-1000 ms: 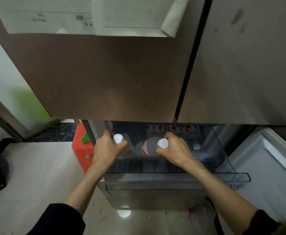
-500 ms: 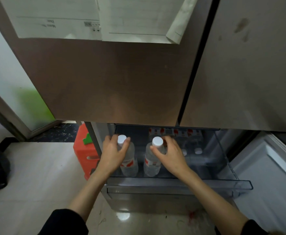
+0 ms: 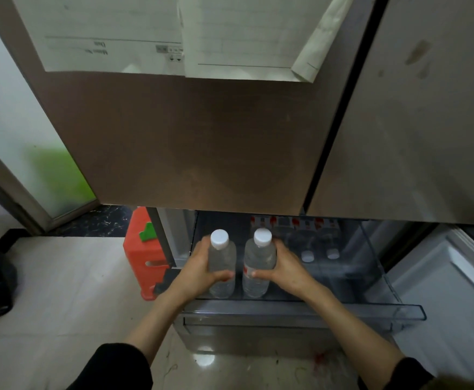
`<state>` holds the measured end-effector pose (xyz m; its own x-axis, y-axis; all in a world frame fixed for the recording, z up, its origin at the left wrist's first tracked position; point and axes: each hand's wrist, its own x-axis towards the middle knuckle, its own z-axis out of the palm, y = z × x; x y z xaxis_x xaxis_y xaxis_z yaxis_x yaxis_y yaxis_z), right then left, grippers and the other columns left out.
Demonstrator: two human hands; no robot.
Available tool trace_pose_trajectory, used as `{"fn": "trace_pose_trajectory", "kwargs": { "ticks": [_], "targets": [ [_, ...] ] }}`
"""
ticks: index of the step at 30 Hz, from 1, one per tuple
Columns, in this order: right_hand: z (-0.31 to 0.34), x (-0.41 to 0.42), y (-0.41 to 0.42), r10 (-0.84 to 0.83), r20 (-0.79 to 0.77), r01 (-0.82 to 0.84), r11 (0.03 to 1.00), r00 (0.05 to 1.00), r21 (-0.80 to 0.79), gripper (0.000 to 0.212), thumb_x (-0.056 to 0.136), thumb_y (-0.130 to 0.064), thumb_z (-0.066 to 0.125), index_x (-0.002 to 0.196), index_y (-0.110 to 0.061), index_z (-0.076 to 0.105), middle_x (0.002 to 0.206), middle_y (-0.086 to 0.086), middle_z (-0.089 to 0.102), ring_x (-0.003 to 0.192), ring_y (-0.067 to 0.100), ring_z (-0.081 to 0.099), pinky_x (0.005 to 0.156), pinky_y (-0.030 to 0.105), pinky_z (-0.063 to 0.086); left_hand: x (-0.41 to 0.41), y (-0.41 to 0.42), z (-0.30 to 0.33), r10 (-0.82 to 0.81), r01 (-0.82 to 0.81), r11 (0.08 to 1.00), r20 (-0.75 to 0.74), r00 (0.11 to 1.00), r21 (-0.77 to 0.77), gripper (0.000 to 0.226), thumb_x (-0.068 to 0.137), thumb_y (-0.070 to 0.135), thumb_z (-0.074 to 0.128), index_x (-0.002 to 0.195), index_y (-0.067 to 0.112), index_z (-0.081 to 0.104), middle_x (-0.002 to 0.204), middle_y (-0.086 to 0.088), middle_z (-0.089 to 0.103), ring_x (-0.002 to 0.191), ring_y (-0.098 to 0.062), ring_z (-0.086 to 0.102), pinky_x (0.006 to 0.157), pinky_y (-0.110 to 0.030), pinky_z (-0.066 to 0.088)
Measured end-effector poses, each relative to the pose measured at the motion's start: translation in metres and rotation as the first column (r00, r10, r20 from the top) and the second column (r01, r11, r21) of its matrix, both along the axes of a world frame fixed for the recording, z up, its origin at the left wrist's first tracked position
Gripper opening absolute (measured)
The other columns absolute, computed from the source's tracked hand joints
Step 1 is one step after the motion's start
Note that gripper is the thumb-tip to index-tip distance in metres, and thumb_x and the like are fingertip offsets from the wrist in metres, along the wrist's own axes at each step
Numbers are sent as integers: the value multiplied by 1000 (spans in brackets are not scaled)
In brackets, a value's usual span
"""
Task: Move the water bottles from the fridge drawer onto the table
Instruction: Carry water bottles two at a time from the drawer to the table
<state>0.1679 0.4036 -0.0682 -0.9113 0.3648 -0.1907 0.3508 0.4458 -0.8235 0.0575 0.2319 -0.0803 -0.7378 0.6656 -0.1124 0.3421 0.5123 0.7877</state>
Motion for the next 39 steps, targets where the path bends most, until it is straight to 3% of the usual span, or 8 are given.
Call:
{"fn": "trace_pose_trajectory", "kwargs": {
  "ticks": [7, 12, 18, 22, 29, 33, 36, 39],
  "targets": [
    [-3, 5, -5, -76, -7, 77, 992, 997, 101, 71, 63, -35, 83, 120, -20, 44, 116, -2, 57, 107, 13, 55, 90, 33, 50, 2, -7, 4, 65, -60, 997, -90, 994, 57, 77, 66, 25, 82, 127, 13, 37, 125, -3, 47, 112, -13, 43, 90, -20, 32],
    [9, 16, -18, -61, -107, 80, 979, 992, 185, 65, 65, -27, 83, 118, -20, 45, 112, -5, 54, 101, 9, 50, 80, 21, 40, 10, -12, 16, 55, -40, 996, -189, 980, 85, 78, 64, 23, 83, 128, 13, 40, 128, -4, 50, 119, -19, 48, 92, -19, 34],
    [48, 44, -26, -37, -272, 97, 972, 962, 212, 68, 62, -31, 84, 117, -29, 45, 114, -12, 50, 103, 5, 48, 85, 20, 40, 26, -34, 70, 22, 27, 988, -314, 949, 151, 77, 60, 28, 85, 124, 21, 43, 121, 3, 54, 110, -14, 52, 94, -29, 44],
    [93, 64, -37, -30, -449, 99, 986, 893, 132, 68, 61, -29, 85, 114, -35, 43, 113, -15, 51, 105, 3, 49, 84, 14, 38, 56, -53, 116, 169, -65, 950, -329, 929, 305, 80, 58, 27, 86, 125, 23, 43, 116, 8, 55, 103, -8, 53, 82, -14, 41],
    [140, 98, -77, -52, -604, -85, 977, 795, -196, 64, 63, -47, 66, 121, -26, 49, 112, -10, 61, 100, 2, 61, 80, 18, 53, 130, -102, 163, 546, -401, 570, 34, 837, 717, 67, 65, 41, 67, 122, 22, 37, 112, 7, 57, 102, -8, 60, 89, -35, 53],
    [129, 107, -118, 54, -583, -220, 951, 811, -217, 51, 70, -38, 67, 116, -26, 50, 103, -15, 61, 87, -8, 62, 71, 10, 51, 162, -149, 156, 717, -567, 484, 70, 693, 667, 75, 74, 64, 58, 129, 17, 39, 127, -7, 55, 113, -22, 57, 96, -45, 48],
    [116, 107, -155, 164, -548, -339, 911, 820, -234, 36, 78, -28, 68, 111, -28, 52, 99, -13, 63, 85, -1, 64, 68, 13, 53, 187, -195, 146, 794, -641, 446, 53, 605, 625, 55, 80, 57, 54, 122, 24, 44, 119, -5, 57, 106, -21, 60, 94, -46, 48],
    [114, 104, -205, 277, -524, -458, 853, 805, -252, 43, 74, -35, 66, 114, -24, 54, 99, -9, 65, 86, 7, 66, 70, 20, 55, 210, -246, 138, 861, -707, 360, 74, 503, 609, 42, 85, 47, 54, 119, 25, 45, 112, -1, 60, 103, -20, 61, 92, -43, 50]
  ]
}}
